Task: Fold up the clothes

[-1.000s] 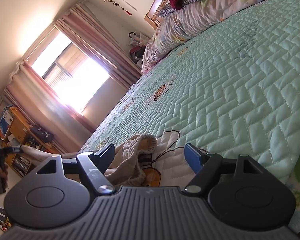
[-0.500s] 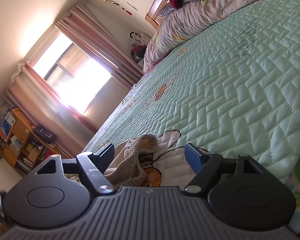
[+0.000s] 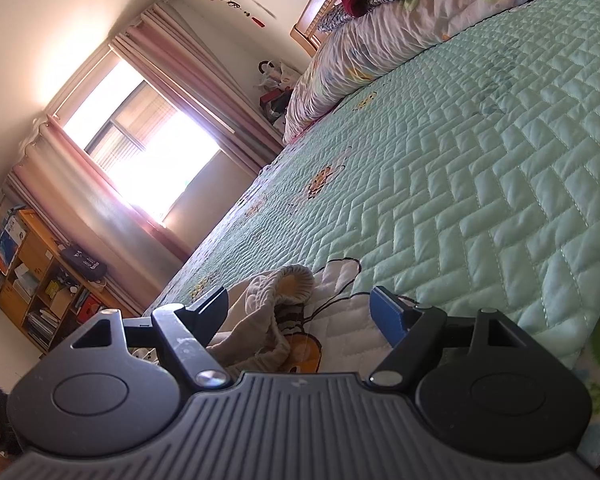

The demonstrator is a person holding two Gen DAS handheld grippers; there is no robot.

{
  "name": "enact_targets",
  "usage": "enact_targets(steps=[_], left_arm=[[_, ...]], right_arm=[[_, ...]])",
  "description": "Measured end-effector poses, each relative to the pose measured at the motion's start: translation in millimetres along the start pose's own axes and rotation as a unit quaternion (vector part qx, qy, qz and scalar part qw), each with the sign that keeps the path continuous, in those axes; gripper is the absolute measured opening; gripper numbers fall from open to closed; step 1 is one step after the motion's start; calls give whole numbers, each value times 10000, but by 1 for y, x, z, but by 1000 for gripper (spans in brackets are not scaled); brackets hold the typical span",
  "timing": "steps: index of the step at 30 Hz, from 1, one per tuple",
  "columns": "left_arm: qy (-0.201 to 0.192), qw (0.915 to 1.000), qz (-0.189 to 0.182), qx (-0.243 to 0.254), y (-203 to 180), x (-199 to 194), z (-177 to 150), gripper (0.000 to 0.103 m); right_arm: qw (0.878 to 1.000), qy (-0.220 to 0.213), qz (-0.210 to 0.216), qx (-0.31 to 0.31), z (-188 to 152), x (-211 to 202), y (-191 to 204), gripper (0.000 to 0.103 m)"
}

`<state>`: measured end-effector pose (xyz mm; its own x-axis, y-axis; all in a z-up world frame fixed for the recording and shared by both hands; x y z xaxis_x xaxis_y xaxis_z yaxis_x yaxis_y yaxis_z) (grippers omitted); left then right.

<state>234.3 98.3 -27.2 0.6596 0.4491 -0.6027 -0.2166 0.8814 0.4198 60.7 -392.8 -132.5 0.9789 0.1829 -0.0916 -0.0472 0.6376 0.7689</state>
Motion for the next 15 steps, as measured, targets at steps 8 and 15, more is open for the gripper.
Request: enact_targets(steps=[8, 15], left_arm=[[-139, 9920, 1227, 277, 81, -59, -7, 29], [-547, 9856, 1546, 418, 57, -64, 25, 91]], right_arm=[[10000, -13, 15, 34, 0, -2, 0, 79], [10000, -14, 20, 29, 0, -1, 0, 80]])
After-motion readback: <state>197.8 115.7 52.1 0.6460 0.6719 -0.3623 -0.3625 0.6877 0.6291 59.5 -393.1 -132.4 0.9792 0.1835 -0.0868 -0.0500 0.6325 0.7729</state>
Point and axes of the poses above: each gripper's, at about its wrist camera, not at the fingertips, and x roughly the way its jaws point, y to its left, z to its top, the point moved 4 cm from there along x, roughly the way its jaws point, and after that the axes turned 11 degrees about z, right-handed, at the moved point
